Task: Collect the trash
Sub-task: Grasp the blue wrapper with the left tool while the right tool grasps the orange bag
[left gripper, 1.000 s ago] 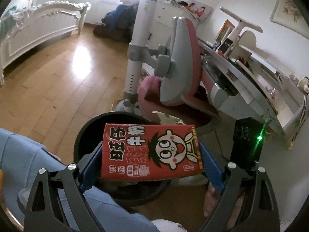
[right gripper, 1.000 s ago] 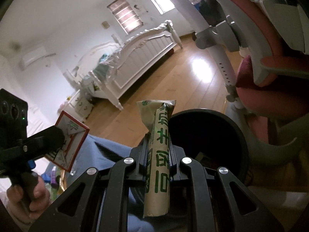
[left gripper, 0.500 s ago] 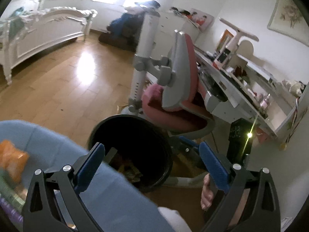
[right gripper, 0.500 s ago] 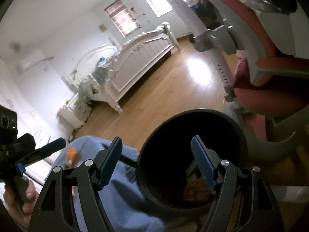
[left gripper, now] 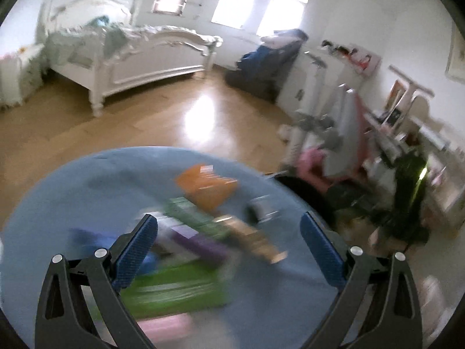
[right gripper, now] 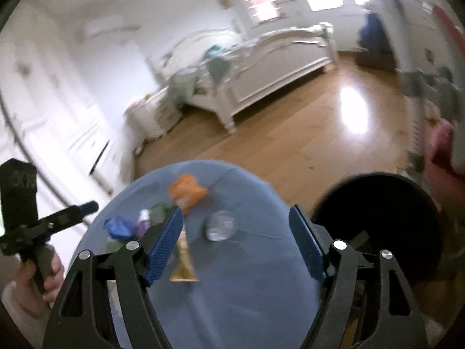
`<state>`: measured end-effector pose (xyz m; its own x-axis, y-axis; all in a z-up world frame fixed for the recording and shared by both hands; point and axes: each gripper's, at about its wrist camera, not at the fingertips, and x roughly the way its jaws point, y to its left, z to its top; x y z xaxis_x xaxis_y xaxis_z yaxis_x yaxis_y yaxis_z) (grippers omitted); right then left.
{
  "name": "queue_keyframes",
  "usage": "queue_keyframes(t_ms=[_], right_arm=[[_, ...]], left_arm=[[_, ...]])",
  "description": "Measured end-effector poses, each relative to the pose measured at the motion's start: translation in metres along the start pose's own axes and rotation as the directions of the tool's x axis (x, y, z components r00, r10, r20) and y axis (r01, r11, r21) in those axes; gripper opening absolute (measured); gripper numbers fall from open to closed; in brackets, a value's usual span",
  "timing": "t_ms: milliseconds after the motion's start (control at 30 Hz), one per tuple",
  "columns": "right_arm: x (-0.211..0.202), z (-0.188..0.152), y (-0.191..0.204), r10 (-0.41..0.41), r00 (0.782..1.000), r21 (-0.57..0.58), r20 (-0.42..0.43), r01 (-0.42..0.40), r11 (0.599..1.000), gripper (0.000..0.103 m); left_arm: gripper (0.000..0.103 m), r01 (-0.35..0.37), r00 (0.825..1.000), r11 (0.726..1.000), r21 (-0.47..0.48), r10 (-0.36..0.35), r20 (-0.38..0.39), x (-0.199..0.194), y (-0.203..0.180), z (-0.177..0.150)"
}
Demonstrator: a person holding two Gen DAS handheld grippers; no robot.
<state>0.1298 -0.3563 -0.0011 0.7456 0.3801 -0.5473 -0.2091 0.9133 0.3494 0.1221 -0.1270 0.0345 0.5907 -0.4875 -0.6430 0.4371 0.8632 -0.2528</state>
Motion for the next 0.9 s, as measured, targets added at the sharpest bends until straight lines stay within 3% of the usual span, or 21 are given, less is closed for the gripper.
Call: queue_keyframes(t_ms=[100,200,433,533,600,700,800,900], right_arm=[[0.025,0.010,0.037,0.026,0.998,-0.090,-0.056,-0.031,0.995,0.075],[0.052,0.020,0.066,0.026,0.993,-0.170,-0.112,-0.045,0.984,0.075],[0.123,0.034,0.093,-0.038,0.972,-0.285,-0.231,-0.030,0.958,0.075],[0.149,0.035,0.089,-0.087,0.961,-0.316,-0.263,0.000,0.949,0.075],[0.164,0.034,0.087,-0.111,0.954,-0.323,-0.277,0.016,0.946,0.075],[0.180,0.033,0.085,-0.122,0.945,-0.320,-0.304,0.019,0.947,0.069],[0.190,0.026,0.085,-0.122,0.933,-0.326,-0.338,0.005,0.945,0.057],[0.190,0.025,0.084,-0.106,0.936,-0.315,-0.336,-0.006,0.949,0.047]], left_arm=[[0.097,-0.077,0.995,0.988,0.134,0.084,-0.047,-0.009,0.027,-0.009],[0.097,-0.098,0.990,0.967,0.235,0.119,-0.076,-0.009,0.045,-0.016],[0.097,-0.061,0.983,0.921,0.384,0.123,-0.140,0.015,0.073,-0.028],[0.096,-0.035,0.983,0.921,0.388,0.101,-0.151,0.022,0.077,-0.027],[0.091,-0.016,0.986,0.922,0.387,0.079,-0.147,0.026,0.077,-0.022],[0.074,0.029,0.985,0.925,0.379,0.038,-0.167,0.033,0.076,-0.019],[0.057,0.062,0.978,0.928,0.367,0.016,-0.207,0.043,0.074,-0.020],[0.056,0.064,0.977,0.923,0.379,0.019,-0.211,0.044,0.070,-0.026]])
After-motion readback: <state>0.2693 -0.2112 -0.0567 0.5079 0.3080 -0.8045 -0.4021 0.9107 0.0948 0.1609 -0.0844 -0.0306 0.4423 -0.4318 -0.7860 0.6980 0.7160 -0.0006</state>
